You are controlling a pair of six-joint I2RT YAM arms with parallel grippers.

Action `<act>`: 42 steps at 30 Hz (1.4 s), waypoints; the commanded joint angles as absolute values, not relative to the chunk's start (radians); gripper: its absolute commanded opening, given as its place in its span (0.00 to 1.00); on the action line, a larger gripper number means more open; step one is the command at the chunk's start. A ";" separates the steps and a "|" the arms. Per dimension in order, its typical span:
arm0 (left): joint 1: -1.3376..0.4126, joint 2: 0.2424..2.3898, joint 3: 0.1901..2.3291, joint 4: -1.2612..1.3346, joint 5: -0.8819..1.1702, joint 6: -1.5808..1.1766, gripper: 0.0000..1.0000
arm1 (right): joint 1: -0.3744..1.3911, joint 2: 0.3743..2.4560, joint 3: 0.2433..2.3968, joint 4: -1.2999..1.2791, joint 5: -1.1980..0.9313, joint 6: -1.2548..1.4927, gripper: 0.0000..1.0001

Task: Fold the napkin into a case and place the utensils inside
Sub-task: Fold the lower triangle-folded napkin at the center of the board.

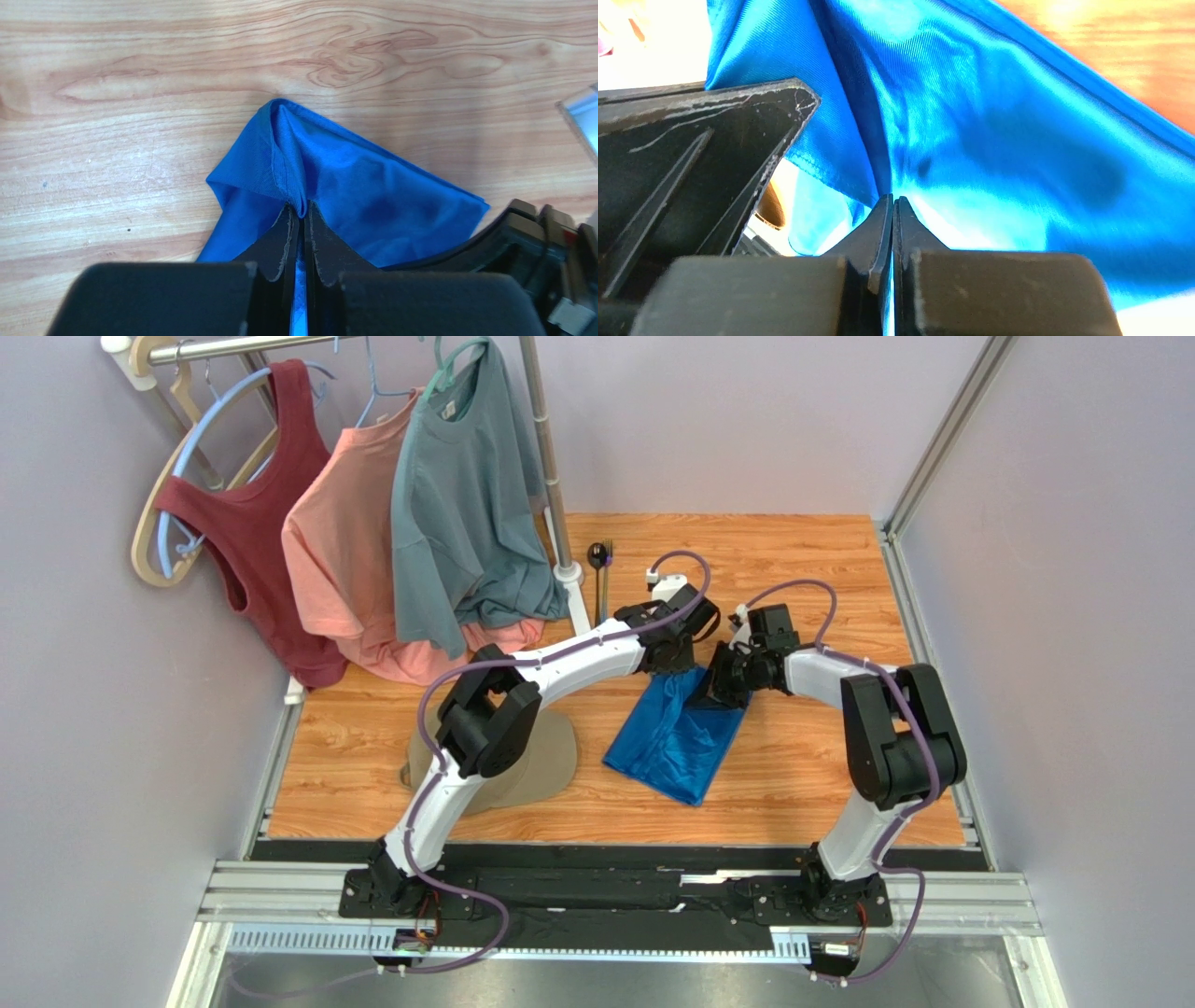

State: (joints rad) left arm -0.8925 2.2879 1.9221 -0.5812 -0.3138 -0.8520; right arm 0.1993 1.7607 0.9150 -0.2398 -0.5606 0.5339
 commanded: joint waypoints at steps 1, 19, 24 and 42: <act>-0.894 2.198 1.919 -0.517 -0.270 -0.804 0.00 | 0.186 1.681 0.951 -0.328 -0.480 0.491 0.00; -0.894 2.210 1.945 -0.489 -0.135 -0.799 0.00 | 0.227 1.847 0.982 -0.304 -0.498 0.448 0.00; -0.890 2.224 1.959 -0.511 -0.150 -0.813 0.00 | 0.241 1.830 0.968 -0.301 -0.500 0.431 0.00; -0.882 2.230 1.907 -0.416 -0.101 -0.747 0.00 | 0.156 1.675 1.000 -0.433 -0.339 0.422 0.00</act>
State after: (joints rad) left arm -0.8803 2.2623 1.9091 -0.4625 -0.1276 -0.7830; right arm 0.1783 1.6791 0.9783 -0.4179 -0.3820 0.4435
